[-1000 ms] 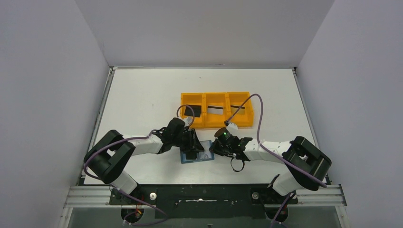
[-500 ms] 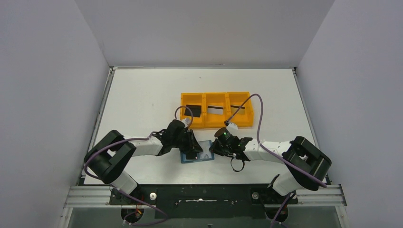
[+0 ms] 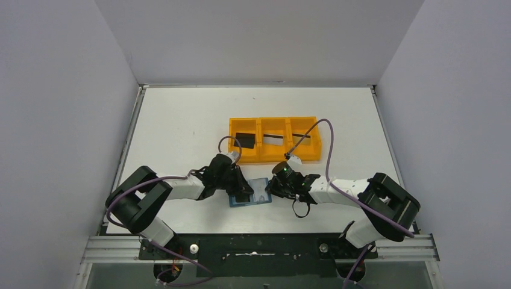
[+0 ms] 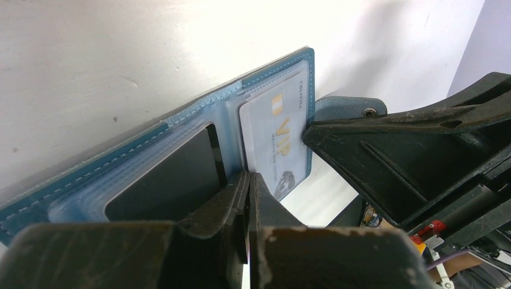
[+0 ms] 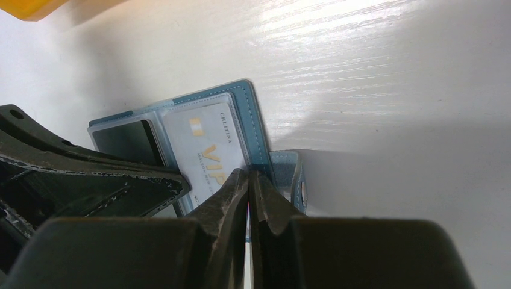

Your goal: Take the credit cards out of the card holder

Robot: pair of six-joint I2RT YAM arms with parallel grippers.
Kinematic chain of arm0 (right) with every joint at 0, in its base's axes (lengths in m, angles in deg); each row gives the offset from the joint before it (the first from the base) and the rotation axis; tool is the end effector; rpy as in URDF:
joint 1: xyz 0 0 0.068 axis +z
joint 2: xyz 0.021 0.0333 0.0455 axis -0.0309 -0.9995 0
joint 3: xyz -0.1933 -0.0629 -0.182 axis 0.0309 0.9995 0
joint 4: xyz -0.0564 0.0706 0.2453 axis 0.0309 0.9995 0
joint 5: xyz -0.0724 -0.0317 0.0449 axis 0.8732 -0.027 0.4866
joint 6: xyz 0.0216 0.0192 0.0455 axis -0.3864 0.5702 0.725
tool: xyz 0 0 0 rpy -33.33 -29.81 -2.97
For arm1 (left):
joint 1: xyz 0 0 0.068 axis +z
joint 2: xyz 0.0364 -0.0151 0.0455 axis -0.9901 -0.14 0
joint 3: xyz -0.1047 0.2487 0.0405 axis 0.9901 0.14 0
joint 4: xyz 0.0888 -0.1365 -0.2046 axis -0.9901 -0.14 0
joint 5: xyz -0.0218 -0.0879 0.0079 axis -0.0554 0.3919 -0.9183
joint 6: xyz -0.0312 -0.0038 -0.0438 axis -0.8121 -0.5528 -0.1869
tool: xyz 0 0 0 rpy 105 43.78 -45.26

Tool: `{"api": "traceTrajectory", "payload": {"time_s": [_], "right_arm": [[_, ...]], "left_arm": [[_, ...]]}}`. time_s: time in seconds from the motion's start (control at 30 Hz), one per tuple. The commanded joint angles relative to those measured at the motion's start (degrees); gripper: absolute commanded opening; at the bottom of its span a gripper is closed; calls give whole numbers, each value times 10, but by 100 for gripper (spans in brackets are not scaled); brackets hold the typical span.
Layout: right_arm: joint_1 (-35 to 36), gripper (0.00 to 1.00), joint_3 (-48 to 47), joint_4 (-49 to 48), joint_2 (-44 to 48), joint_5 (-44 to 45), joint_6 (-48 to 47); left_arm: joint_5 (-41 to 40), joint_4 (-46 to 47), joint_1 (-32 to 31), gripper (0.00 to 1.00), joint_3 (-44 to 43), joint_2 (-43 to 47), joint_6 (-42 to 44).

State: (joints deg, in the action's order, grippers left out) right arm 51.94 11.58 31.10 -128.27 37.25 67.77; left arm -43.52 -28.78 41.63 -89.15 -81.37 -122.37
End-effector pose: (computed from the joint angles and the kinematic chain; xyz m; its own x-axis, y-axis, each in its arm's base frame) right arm 0.1721 0.2031 0.1406 -0.8827 0.3712 -0.2882 0.1655 0.8195 0.5486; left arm 0.2001 -0.1846 0.1195 -0.9491 -0.2310 -0.2141 -0.0078 0.6969 -0.7172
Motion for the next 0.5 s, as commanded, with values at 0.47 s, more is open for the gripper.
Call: {"api": "traceTrajectory", "payload": {"time_s": [0.47], "right_arm": [[6, 1, 1, 52, -20, 20, -6]], "left_arm": [[21, -73, 8, 0, -35, 49, 58]]}}
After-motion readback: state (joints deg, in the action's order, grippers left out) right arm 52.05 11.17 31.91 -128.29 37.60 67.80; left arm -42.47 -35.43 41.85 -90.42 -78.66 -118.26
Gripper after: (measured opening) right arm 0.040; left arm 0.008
